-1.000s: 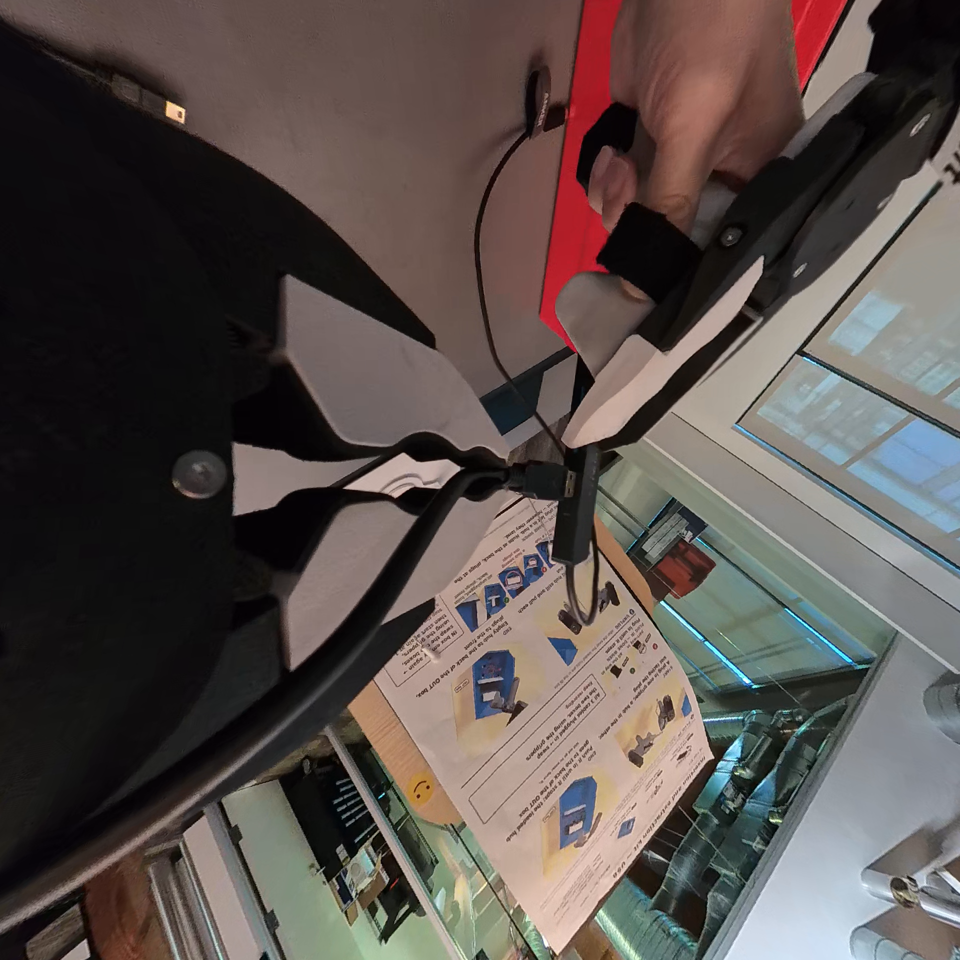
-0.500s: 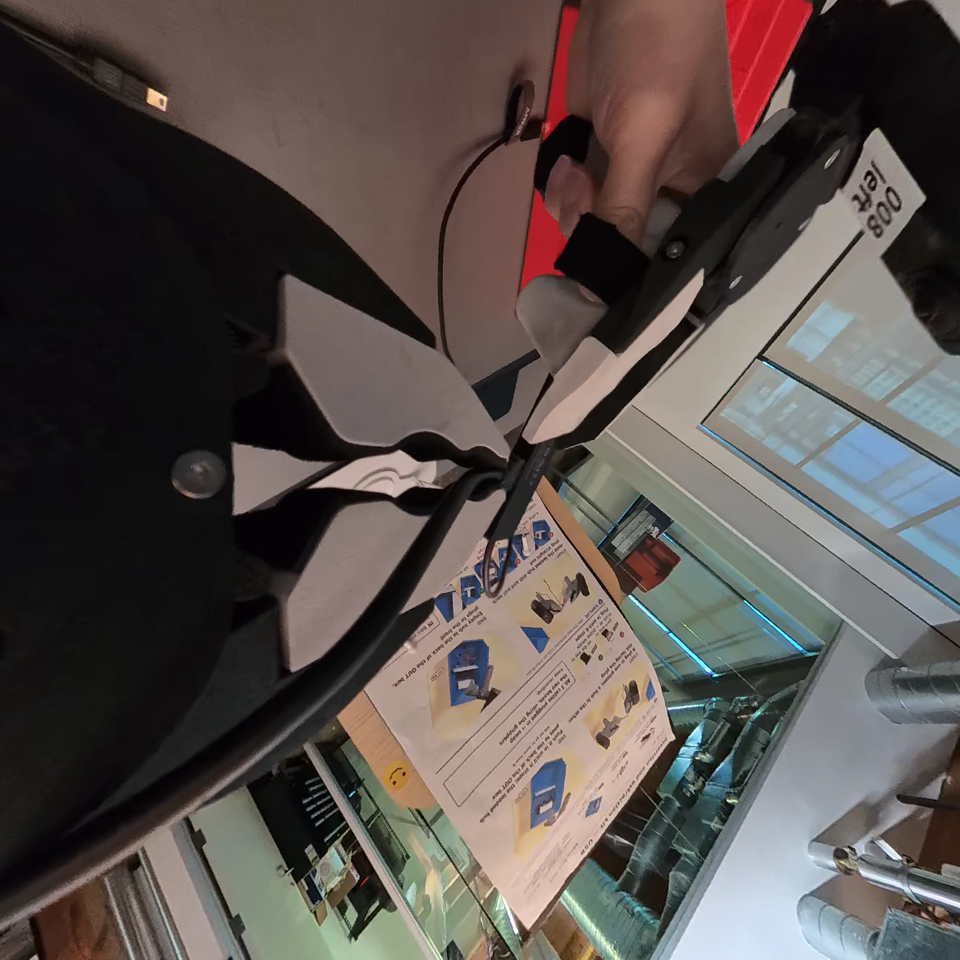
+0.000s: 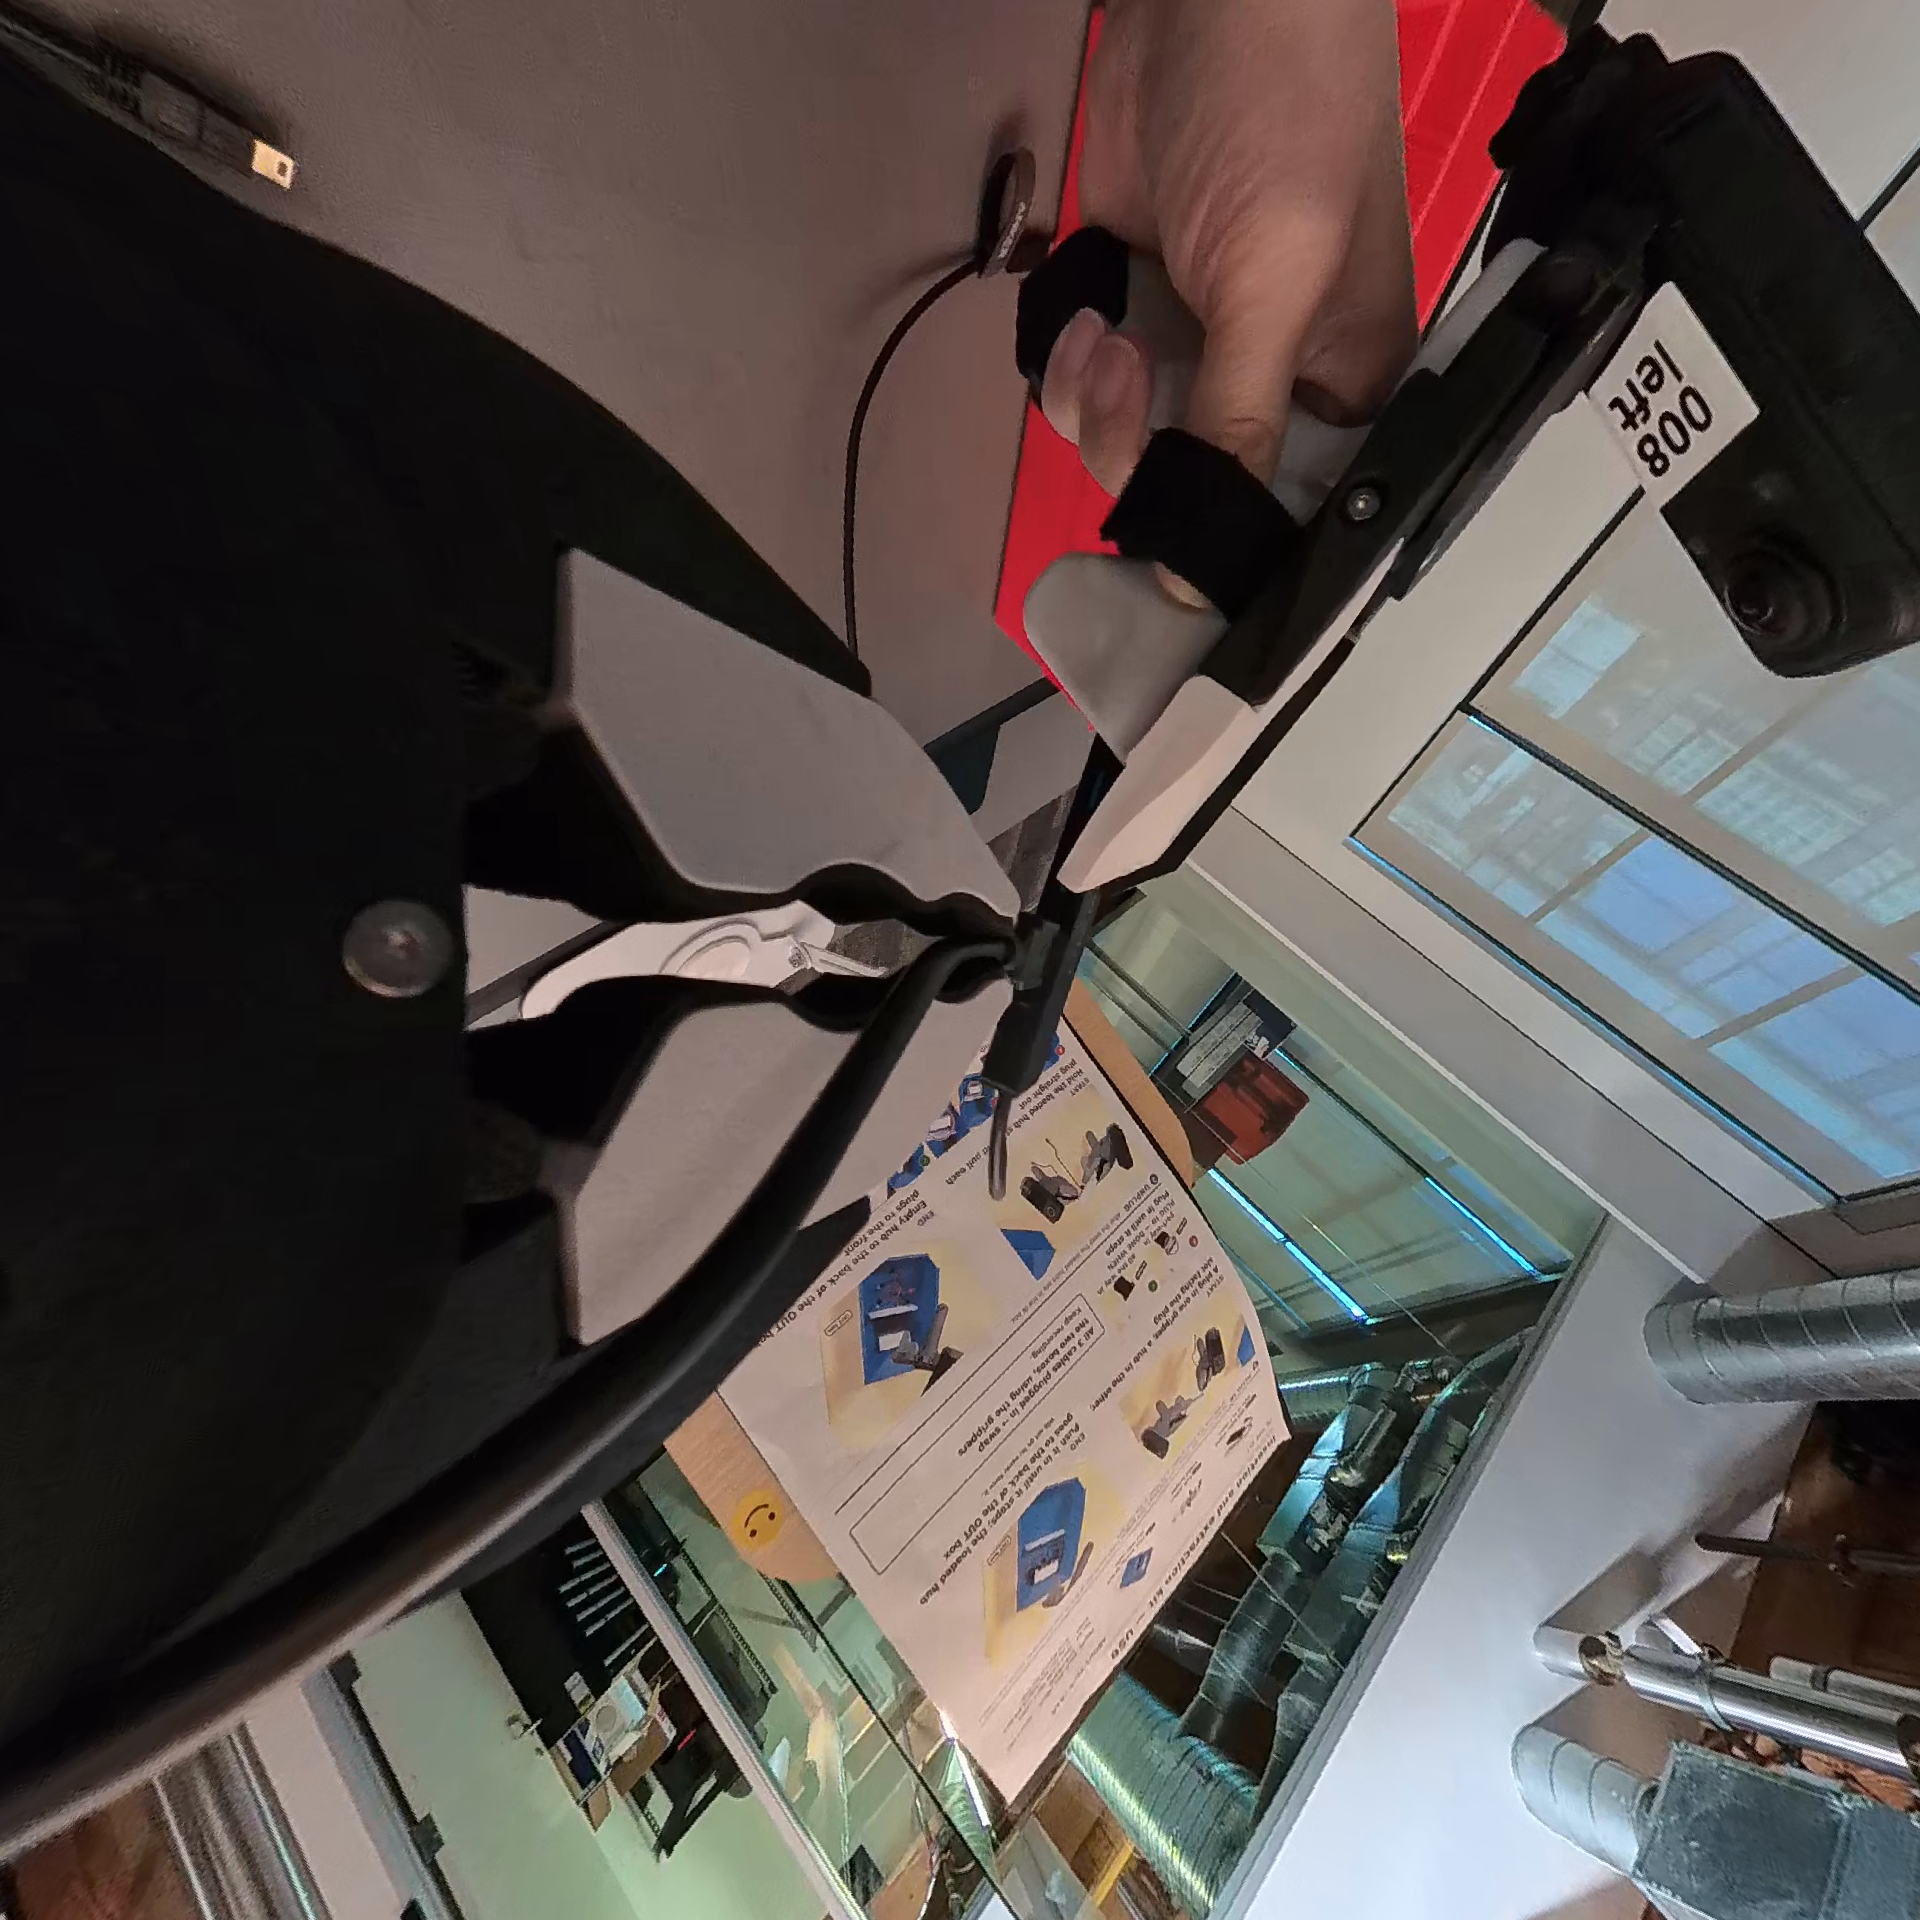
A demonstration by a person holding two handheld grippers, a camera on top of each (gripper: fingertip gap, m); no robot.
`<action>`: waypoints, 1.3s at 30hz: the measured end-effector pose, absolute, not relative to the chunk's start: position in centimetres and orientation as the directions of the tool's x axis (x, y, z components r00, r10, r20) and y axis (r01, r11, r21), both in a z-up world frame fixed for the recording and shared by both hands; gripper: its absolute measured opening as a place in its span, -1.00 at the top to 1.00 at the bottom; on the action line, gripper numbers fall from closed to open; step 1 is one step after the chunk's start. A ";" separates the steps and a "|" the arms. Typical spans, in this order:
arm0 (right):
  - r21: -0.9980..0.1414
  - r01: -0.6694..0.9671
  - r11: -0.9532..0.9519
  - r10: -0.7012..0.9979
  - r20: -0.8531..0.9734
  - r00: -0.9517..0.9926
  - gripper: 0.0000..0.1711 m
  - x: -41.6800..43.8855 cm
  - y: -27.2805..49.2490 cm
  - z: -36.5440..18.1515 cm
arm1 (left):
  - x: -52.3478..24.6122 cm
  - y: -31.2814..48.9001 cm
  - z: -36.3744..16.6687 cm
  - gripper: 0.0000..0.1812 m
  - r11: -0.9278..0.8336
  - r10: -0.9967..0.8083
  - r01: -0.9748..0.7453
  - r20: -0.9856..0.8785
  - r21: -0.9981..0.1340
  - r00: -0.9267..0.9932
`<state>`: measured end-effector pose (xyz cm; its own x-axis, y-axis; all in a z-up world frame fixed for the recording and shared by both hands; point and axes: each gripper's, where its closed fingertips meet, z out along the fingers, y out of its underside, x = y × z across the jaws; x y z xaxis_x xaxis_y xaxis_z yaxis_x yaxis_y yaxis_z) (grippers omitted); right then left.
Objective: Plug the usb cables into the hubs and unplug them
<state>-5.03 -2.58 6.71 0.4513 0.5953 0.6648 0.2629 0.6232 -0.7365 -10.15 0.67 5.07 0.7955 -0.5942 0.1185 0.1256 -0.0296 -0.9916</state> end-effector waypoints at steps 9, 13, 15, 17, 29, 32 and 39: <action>-0.676 0.274 0.684 0.537 0.721 0.439 0.94 -4.9 -2.8 6.8 | -10.1 0.4 5.4 0.57 -0.064 -0.620 0.204 0.199 -0.977 0.759; -0.682 0.261 0.683 0.547 0.715 0.436 0.94 -4.5 -2.5 6.9 | -10.0 0.1 5.9 0.58 -0.068 -0.647 0.218 0.209 -0.974 0.734; -0.710 0.223 0.667 0.577 0.683 0.448 0.94 -4.4 -2.6 7.2 | -9.8 -0.1 6.0 0.57 -0.036 -0.637 0.177 0.159 -0.984 0.755; -0.721 0.223 0.656 0.588 0.674 0.446 0.94 -4.2 -2.4 7.2 | -9.8 -0.2 6.0 0.57 -0.003 -0.617 0.124 0.099 -0.992 0.780; -0.729 0.230 0.645 0.604 0.671 0.430 0.95 -4.5 -3.0 7.3 | -10.0 -0.4 6.3 0.60 0.141 -0.449 -0.161 -0.208 -0.977 0.869; -0.726 0.227 0.649 0.607 0.674 0.422 0.95 -4.4 -3.0 7.3 | -9.8 -0.3 6.1 0.64 0.104 -0.500 -0.081 -0.122 -0.991 0.858; -0.755 0.156 0.637 0.648 0.634 0.421 0.94 -4.1 -3.3 7.8 | -9.7 -0.5 6.5 0.64 0.039 -0.597 0.092 0.051 -0.995 0.801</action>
<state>-4.07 -3.30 7.82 0.4215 0.6481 0.6343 0.1563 0.6370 -0.7548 -9.67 -0.47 6.48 0.8009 -0.5966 0.0506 0.0919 0.0389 -0.9950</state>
